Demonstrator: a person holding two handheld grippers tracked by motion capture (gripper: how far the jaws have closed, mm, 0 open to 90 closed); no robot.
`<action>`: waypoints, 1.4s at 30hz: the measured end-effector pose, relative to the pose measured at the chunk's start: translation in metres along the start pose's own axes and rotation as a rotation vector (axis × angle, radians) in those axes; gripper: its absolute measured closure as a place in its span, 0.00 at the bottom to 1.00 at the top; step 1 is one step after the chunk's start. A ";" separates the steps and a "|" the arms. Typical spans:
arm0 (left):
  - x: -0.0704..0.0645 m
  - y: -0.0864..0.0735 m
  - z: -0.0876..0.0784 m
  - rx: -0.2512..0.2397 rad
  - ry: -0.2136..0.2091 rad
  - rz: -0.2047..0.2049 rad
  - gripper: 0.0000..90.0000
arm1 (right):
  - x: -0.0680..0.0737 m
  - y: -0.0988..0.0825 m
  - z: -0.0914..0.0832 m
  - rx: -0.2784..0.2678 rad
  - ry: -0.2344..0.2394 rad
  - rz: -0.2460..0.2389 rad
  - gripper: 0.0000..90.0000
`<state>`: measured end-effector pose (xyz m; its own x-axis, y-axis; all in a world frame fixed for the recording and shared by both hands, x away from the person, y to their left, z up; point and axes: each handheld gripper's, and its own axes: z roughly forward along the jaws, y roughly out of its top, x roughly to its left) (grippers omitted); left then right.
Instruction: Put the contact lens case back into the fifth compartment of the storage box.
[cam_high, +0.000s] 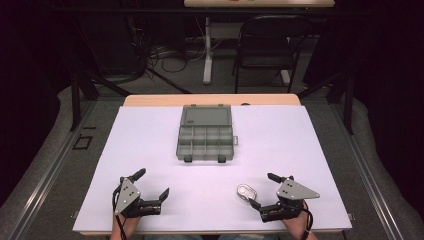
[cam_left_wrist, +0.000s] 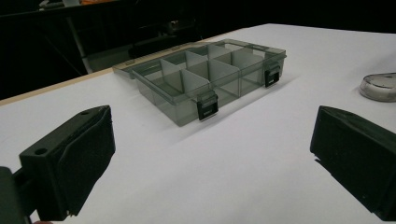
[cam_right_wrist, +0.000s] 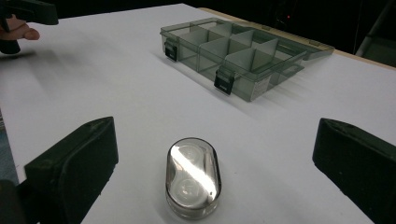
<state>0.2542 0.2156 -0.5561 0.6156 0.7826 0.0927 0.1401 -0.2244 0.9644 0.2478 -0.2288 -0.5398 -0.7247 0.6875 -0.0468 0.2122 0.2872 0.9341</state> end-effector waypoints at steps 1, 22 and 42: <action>0.000 0.000 0.000 0.000 0.000 0.001 0.00 | 0.000 0.000 0.000 0.000 0.000 0.000 0.00; 0.000 0.000 0.000 0.004 0.009 0.001 0.00 | 0.009 0.001 0.031 0.070 0.017 0.034 0.00; 0.002 0.000 -0.001 0.000 0.004 -0.003 0.00 | 0.010 -0.004 0.037 0.155 0.028 0.055 0.04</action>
<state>0.2544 0.2175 -0.5557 0.6120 0.7857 0.0904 0.1425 -0.2220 0.9646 0.2638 -0.1987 -0.5567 -0.7266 0.6869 0.0149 0.3492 0.3505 0.8690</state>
